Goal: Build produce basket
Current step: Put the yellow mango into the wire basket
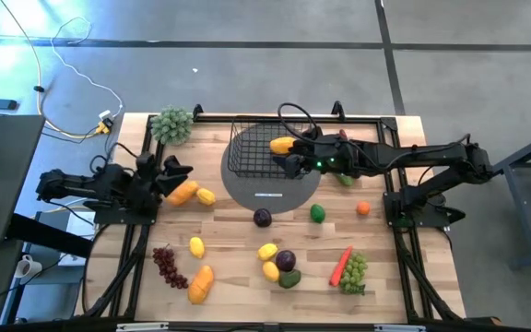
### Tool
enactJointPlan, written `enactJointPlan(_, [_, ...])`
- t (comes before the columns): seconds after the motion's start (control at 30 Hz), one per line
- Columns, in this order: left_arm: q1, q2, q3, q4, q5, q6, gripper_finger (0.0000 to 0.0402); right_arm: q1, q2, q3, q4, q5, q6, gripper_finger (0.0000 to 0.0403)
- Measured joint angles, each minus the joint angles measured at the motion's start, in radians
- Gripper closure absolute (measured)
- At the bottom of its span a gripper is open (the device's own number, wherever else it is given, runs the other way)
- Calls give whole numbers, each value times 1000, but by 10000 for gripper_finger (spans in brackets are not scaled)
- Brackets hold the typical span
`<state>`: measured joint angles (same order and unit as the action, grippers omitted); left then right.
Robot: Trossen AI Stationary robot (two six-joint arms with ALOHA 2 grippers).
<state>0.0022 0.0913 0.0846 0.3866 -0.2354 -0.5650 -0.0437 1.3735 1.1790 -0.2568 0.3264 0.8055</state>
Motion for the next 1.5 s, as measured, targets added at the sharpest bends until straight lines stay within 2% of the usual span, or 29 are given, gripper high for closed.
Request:
enactJointPlan(0.13, [0, 0, 76, -45, -4, 72, 213, 0, 0, 0, -10, 0, 5, 38])
enactJointPlan(0.3, [0, 0, 191, -279, -35, 132, 213, 0, 0, 0, -12, 0, 1, 38])
enactJointPlan(0.5, [0, 0, 322, -613, -60, 102, 213, 0, 0, 0, -33, 11, -2, 38])
enactJointPlan(0.7, [0, 24, 423, -809, -66, 6, 213, -1, 0, 0, -58, 11, -2, 38])
enactJointPlan(0.87, [0, 95, 511, -930, -64, -58, 213, -2, 1, 0, -60, 15, -2, 38])
enactJointPlan(1.17, [0, 291, 650, -1166, -65, -60, 213, -2, 1, 0, -81, 22, -2, 38])
enactJointPlan(1.5, [0, 440, 670, -1266, -37, -48, 213, -2, 1, 0, -113, 3, 6, 38])
